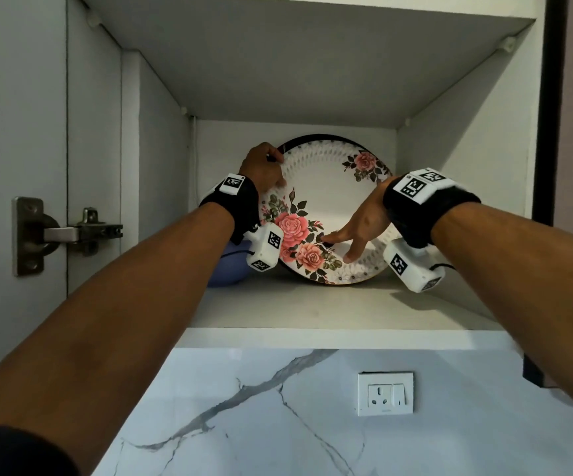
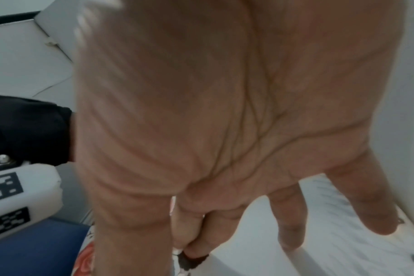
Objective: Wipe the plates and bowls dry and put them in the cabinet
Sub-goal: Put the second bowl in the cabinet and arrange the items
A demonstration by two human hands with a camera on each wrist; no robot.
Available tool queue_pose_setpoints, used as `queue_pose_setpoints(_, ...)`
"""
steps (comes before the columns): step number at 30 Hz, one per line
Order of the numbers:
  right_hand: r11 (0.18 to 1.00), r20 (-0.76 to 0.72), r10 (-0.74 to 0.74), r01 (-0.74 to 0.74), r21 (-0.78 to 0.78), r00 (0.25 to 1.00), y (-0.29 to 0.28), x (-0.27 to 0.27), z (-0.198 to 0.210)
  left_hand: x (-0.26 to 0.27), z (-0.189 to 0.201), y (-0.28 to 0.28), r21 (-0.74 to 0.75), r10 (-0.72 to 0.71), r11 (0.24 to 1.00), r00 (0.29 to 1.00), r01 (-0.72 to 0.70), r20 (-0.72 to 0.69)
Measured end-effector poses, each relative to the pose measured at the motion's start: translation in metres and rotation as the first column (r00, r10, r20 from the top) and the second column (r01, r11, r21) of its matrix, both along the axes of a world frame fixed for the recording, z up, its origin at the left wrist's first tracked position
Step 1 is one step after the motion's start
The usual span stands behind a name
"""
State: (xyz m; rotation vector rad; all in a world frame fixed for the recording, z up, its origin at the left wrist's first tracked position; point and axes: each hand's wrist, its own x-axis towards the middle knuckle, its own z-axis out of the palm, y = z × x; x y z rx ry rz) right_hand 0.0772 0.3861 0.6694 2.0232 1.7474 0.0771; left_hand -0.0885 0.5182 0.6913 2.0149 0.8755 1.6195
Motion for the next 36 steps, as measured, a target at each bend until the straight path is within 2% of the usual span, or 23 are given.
queue_pose_setpoints(14, 0.998, -0.068, 0.008, -0.003, 0.061, 0.998, 0.004, 0.001, -0.011, 0.005, -0.008, 0.009, 0.097, 0.153, 0.985, 0.98, -0.141, -0.129)
queue_pose_setpoints(25, 0.985, -0.21, 0.086, -0.052, 0.165, 0.974, -0.022, -0.006, -0.009, 0.0, -0.006, 0.005, 0.091, 0.167, 0.984, 0.969, -0.152, -0.184)
queue_pose_setpoints(32, 0.976, -0.187, 0.1, -0.06, 0.209, 0.977, -0.017, -0.003, -0.013, 0.0, -0.009, 0.005, 0.068, 0.187, 0.982, 0.958, -0.176, -0.216)
queue_pose_setpoints(36, 0.984, -0.149, 0.062, -0.035, 0.175, 0.987, -0.012, 0.001, -0.012, -0.003, -0.009, 0.003, 0.069, 0.202, 0.979, 0.953, -0.192, -0.227)
